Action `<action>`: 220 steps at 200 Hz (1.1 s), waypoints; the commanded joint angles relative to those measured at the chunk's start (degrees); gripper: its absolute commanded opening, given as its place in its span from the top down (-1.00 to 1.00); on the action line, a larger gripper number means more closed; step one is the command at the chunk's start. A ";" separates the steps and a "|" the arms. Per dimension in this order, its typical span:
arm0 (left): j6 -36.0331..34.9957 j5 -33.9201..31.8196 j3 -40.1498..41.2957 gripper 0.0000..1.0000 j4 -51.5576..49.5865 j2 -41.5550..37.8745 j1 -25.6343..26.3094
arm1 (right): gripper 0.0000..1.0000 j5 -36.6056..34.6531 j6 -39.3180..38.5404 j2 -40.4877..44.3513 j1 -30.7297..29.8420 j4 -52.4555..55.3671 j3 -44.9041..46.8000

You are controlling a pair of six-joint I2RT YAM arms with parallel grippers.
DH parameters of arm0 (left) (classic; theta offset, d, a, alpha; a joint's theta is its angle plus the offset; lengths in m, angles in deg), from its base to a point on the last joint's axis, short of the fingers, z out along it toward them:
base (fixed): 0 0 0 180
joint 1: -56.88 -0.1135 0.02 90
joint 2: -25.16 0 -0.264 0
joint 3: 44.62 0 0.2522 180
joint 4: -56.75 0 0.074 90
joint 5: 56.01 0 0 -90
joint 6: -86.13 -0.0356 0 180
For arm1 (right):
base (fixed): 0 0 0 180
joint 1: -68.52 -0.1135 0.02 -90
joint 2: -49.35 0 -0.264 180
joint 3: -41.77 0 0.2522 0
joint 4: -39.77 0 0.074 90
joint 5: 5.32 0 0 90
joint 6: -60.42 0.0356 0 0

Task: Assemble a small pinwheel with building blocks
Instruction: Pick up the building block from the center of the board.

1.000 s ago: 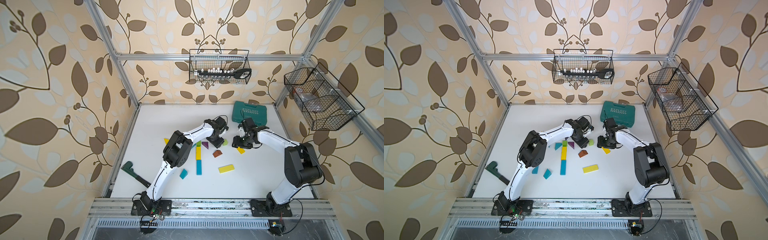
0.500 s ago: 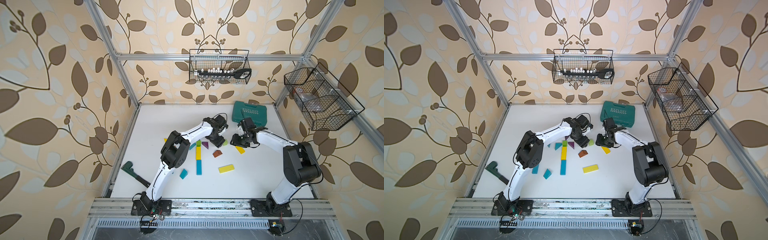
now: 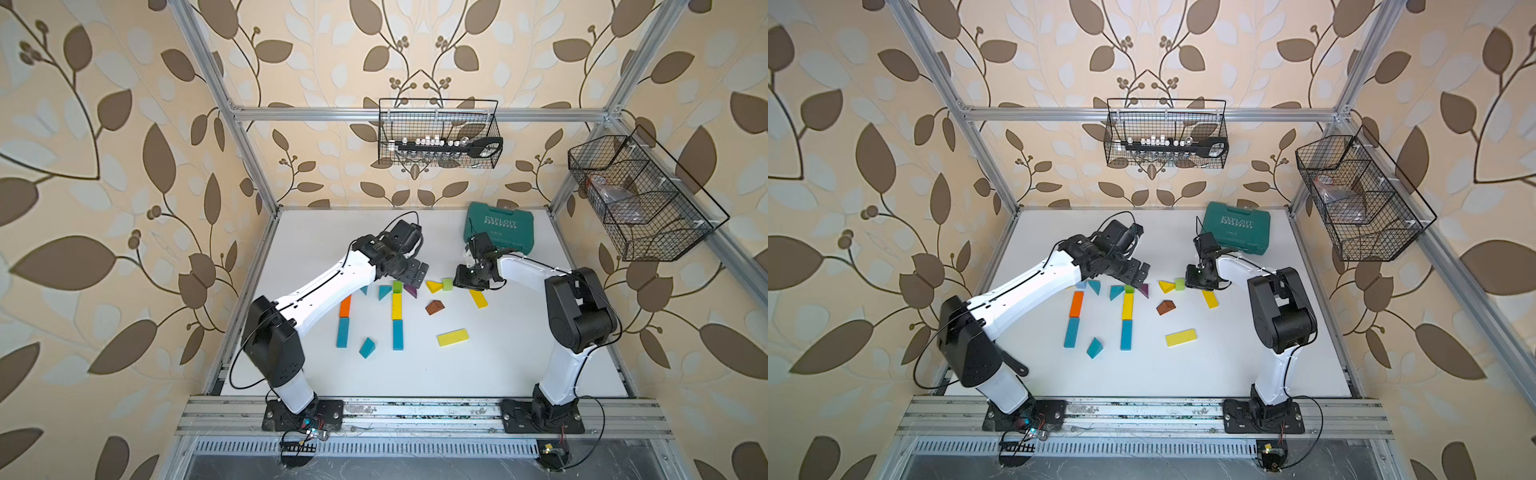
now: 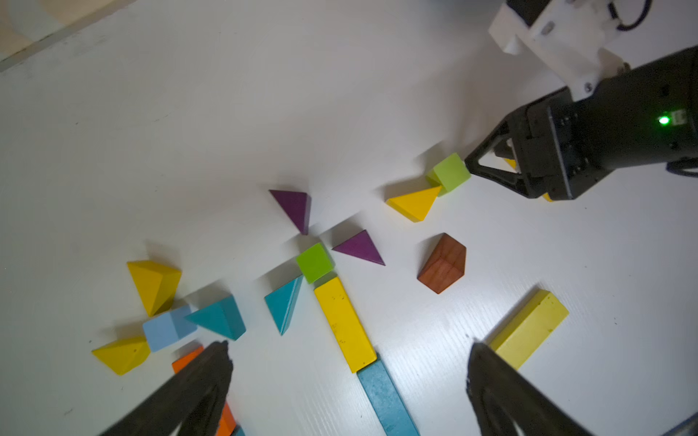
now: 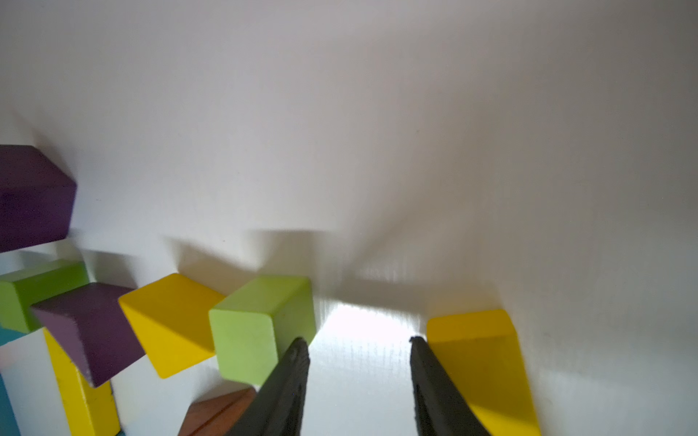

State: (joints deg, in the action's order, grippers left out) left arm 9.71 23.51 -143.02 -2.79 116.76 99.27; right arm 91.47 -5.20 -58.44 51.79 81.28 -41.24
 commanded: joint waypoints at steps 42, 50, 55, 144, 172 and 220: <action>14.99 -9.28 13.29 -0.98 -8.51 -13.83 -2.74 | 0.09 -4.83 -0.36 1.94 -1.11 3.87 -1.30; 16.62 -9.01 14.35 -0.98 -9.71 -15.06 -2.75 | 0.09 -5.37 -0.59 3.07 -1.11 4.46 -1.31; 17.75 -8.57 15.05 -0.98 -10.44 -15.69 -2.75 | 0.08 -5.72 -0.73 3.96 -1.12 4.86 -1.31; 24.38 4.28 31.10 -0.96 -8.00 -17.14 9.80 | -0.48 0.50 -3.48 33.29 0.93 0.06 13.74; 23.24 3.84 31.38 -0.77 -10.00 -12.72 10.50 | -0.47 0.88 -2.36 37.13 0.95 1.24 16.32; 22.14 1.32 31.82 -0.51 -7.90 -8.49 10.35 | -0.45 0.95 -2.13 38.48 0.95 0.91 19.00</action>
State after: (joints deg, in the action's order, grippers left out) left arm 32.57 26.44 -111.33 -11.14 106.53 109.46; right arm 91.60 -7.95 -21.22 52.79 82.44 -23.58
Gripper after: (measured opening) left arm 0.779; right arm 0.728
